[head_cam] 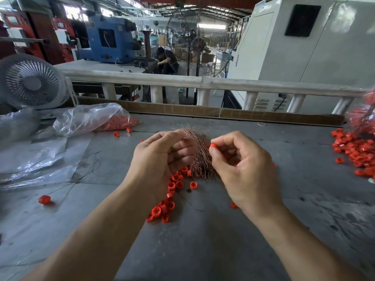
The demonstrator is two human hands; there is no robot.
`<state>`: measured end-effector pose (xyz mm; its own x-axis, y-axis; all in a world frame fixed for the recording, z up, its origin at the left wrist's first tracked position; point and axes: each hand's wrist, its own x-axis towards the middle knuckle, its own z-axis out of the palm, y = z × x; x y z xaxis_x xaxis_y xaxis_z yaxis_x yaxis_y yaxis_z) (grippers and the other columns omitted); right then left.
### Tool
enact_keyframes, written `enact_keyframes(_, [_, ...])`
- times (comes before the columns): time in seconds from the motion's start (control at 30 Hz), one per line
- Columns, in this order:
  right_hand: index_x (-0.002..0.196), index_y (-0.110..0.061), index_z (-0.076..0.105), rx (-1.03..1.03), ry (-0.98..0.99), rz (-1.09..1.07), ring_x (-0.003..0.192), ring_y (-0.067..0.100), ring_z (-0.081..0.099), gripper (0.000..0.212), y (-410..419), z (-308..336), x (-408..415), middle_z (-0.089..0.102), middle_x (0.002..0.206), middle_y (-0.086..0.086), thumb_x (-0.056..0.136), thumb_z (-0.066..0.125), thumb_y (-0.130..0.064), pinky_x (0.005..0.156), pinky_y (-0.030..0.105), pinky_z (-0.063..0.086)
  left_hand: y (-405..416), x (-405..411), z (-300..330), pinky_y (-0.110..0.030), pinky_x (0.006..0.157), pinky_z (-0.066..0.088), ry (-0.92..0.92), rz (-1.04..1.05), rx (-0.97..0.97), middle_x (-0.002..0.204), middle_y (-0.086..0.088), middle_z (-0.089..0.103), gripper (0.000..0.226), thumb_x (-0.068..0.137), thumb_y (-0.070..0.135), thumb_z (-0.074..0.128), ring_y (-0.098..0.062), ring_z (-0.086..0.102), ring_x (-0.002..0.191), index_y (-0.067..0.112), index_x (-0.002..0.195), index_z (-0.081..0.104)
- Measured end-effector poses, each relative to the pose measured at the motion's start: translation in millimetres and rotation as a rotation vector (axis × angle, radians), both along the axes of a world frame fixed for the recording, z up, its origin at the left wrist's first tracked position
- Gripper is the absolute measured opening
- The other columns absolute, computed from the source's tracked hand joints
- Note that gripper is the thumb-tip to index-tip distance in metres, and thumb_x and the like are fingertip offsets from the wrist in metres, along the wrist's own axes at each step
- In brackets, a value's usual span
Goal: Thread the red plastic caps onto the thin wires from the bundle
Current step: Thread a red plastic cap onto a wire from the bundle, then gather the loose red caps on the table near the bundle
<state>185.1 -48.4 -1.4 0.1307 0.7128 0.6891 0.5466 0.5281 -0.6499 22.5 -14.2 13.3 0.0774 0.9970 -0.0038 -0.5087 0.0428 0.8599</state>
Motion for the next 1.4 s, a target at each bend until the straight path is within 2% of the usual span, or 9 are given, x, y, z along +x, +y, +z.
enact_keyframes(0.2, [0.093,-0.013,0.073,-0.016,0.005,0.016,0.076,0.013,0.067,0.007,0.5,1.0,0.7,0.070,0.084,-0.003,0.090,0.076,-0.008,0.068,0.020,0.054,4.0,-8.0,3.6,-0.024,0.055,0.059,-0.118,0.010,-0.052,0.082,-0.013,0.075,0.015,0.099,0.012,0.058,-0.020,0.076,0.071,0.007,0.086,0.064])
enact_keyframes(0.5, [0.093,-0.021,0.074,-0.124,-0.107,-0.006,0.078,0.009,0.066,0.011,11.8,-6.3,21.8,0.071,0.083,-0.011,0.088,0.078,-0.011,0.069,0.011,0.047,16.8,-34.4,3.8,-0.027,0.051,0.055,0.231,0.283,0.116,0.071,-0.010,0.072,0.015,0.101,0.013,0.059,-0.019,0.066,0.056,0.001,0.096,0.066])
enact_keyframes(0.57, [0.091,-0.025,0.074,-0.132,-0.071,-0.091,0.076,0.006,0.067,0.011,17.0,-8.7,30.1,0.072,0.080,-0.013,0.088,0.078,-0.015,0.072,0.016,0.052,15.7,-34.6,3.3,-0.026,0.052,0.056,0.288,0.234,0.135,0.076,-0.009,0.074,0.023,0.104,0.023,0.059,-0.018,0.068,0.059,0.002,0.099,0.069])
enact_keyframes(0.67, [0.090,-0.022,0.073,-0.167,0.114,-0.297,0.076,0.013,0.072,0.007,27.6,-9.1,55.2,0.074,0.079,-0.007,0.089,0.076,-0.016,0.079,0.039,0.060,14.3,-32.6,3.5,-0.026,0.055,0.057,0.341,0.187,0.158,0.079,-0.010,0.076,0.026,0.103,0.029,0.059,-0.019,0.068,0.062,0.005,0.105,0.069])
enact_keyframes(0.8, [0.092,-0.019,0.076,-0.259,0.090,-0.658,0.088,0.027,0.073,0.006,32.6,-8.7,99.8,0.077,0.087,0.004,0.087,0.075,-0.021,0.081,0.033,0.054,14.9,-28.9,2.1,-0.026,0.055,0.057,0.442,0.193,0.180,0.076,-0.009,0.076,0.016,0.101,0.018,0.061,-0.018,0.069,0.060,0.006,0.101,0.072])
enact_keyframes(0.87, [0.095,-0.018,0.076,-0.377,0.022,-0.773,0.096,0.035,0.071,0.009,32.9,-11.8,116.1,0.077,0.097,0.011,0.087,0.075,-0.022,0.082,0.038,0.054,15.6,-27.3,-0.2,-0.026,0.056,0.058,0.496,0.198,0.180,0.077,-0.009,0.077,0.014,0.101,0.016,0.061,-0.017,0.069,0.060,0.009,0.098,0.073])
enact_keyframes(1.13, [0.093,-0.024,0.074,-0.690,-0.081,-0.889,0.102,0.036,0.069,0.012,34.6,-19.3,141.2,0.075,0.107,0.013,0.085,0.074,-0.015,0.088,0.040,0.053,21.1,-26.9,-7.5,-0.025,0.061,0.057,0.623,0.209,0.194,0.076,-0.004,0.077,0.015,0.100,0.015,0.062,-0.014,0.070,0.064,0.014,0.092,0.074])
enact_keyframes(1.27, [0.089,-0.025,0.073,-0.803,-0.122,-0.872,0.097,0.033,0.071,0.012,33.9,-20.0,148.1,0.075,0.099,0.012,0.082,0.074,-0.015,0.087,0.037,0.052,20.7,-24.7,-7.9,-0.027,0.062,0.059,0.625,0.208,0.197,0.076,-0.005,0.077,0.015,0.100,0.015,0.062,-0.016,0.071,0.065,0.014,0.091,0.074])
enact_keyframes(1.4, [0.075,-0.024,0.070,-0.888,-0.120,-0.869,0.071,0.024,0.065,0.013,34.9,-16.3,148.8,0.069,0.076,0.003,0.077,0.081,-0.017,0.076,0.032,0.048,19.7,-25.3,-8.8,-0.026,0.059,0.058,0.613,0.205,0.201,0.076,-0.005,0.077,0.015,0.100,0.015,0.062,-0.016,0.071,0.064,0.013,0.091,0.074])
